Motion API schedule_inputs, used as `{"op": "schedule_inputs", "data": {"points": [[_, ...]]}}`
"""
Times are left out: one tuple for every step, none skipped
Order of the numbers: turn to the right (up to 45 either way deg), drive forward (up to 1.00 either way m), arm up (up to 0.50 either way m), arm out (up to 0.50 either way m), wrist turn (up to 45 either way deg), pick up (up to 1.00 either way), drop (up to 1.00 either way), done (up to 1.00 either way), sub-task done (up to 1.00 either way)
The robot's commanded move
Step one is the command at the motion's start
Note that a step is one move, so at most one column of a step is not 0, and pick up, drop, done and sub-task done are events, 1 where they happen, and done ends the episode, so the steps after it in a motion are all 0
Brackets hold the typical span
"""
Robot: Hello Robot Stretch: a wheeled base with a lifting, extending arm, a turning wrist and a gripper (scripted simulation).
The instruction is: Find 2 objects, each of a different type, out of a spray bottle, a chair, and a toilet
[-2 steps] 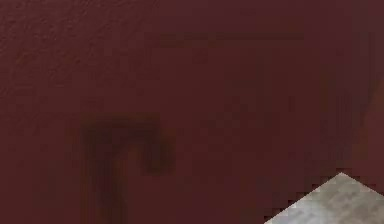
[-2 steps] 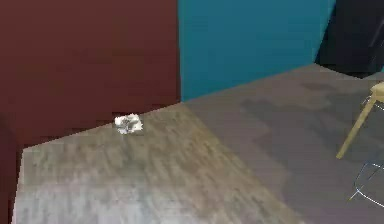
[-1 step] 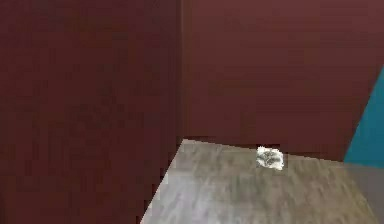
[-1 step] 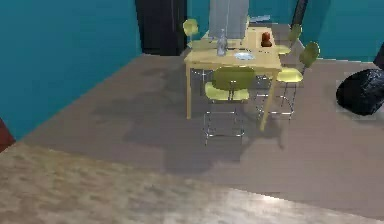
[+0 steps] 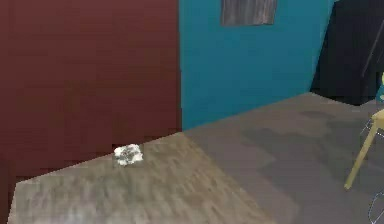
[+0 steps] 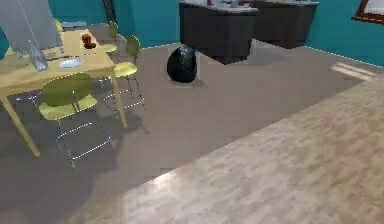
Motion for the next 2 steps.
{"op": "schedule_inputs", "data": {"points": [[45.0,0.00,0.00,0.00,0.0,0.00,0.00,0.00,0.00],[18.0,0.00,0.00,0.00,0.0,0.00,0.00,0.00,0.00]]}}
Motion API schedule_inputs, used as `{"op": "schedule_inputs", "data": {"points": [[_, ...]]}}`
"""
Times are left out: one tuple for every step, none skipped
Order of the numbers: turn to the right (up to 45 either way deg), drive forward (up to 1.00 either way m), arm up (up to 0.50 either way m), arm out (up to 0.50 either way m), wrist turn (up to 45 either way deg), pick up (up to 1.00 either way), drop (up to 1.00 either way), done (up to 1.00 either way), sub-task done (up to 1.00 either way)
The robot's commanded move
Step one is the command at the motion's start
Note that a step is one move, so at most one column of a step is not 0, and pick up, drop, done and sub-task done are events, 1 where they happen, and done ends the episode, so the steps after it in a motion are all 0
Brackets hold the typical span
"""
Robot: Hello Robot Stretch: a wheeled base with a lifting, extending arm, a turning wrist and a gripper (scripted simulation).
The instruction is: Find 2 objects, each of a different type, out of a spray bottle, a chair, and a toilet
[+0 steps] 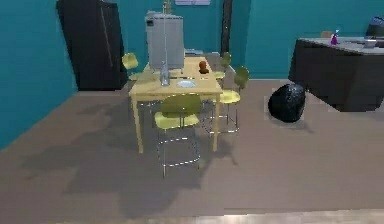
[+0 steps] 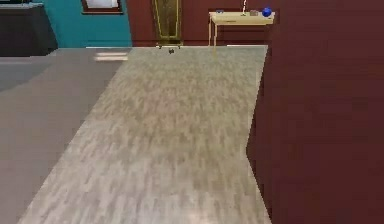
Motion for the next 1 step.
{"op": "schedule_inputs", "data": {"points": [[0.0,0.05,0.00,0.00,0.0,0.00,0.00,0.00,0.00]]}}
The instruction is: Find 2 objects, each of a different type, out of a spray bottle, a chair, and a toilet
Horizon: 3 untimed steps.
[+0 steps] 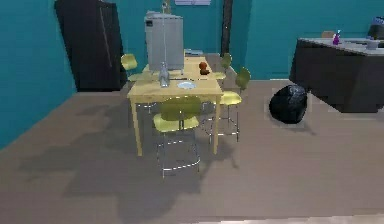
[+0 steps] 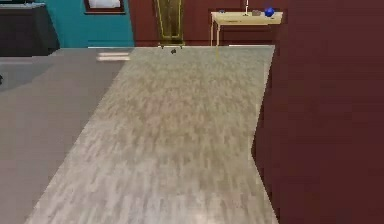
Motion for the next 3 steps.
{"op": "schedule_inputs", "data": {"points": [[0.0,0.70,0.00,0.00,0.0,0.00,0.00,0.00,0.00],[0.0,0.00,0.00,0.00,0.0,0.00,0.00,0.00,1.00],[45.0,0.00,0.00,0.00,0.0,0.00,0.00,0.00,0.00]]}}
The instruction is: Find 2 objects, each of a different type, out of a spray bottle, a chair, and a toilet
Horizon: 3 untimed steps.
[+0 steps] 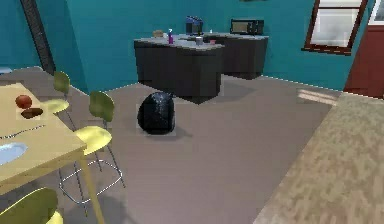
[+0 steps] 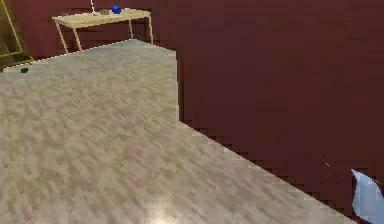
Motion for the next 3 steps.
{"op": "schedule_inputs", "data": {"points": [[12.0,0.00,0.00,0.00,0.0,0.00,0.00,0.00,0.00],[0.0,0.30,0.00,0.00,0.0,0.00,0.00,0.00,0.00],[-6.0,0.00,0.00,0.00,0.0,0.00,0.00,0.00,0.00]]}}
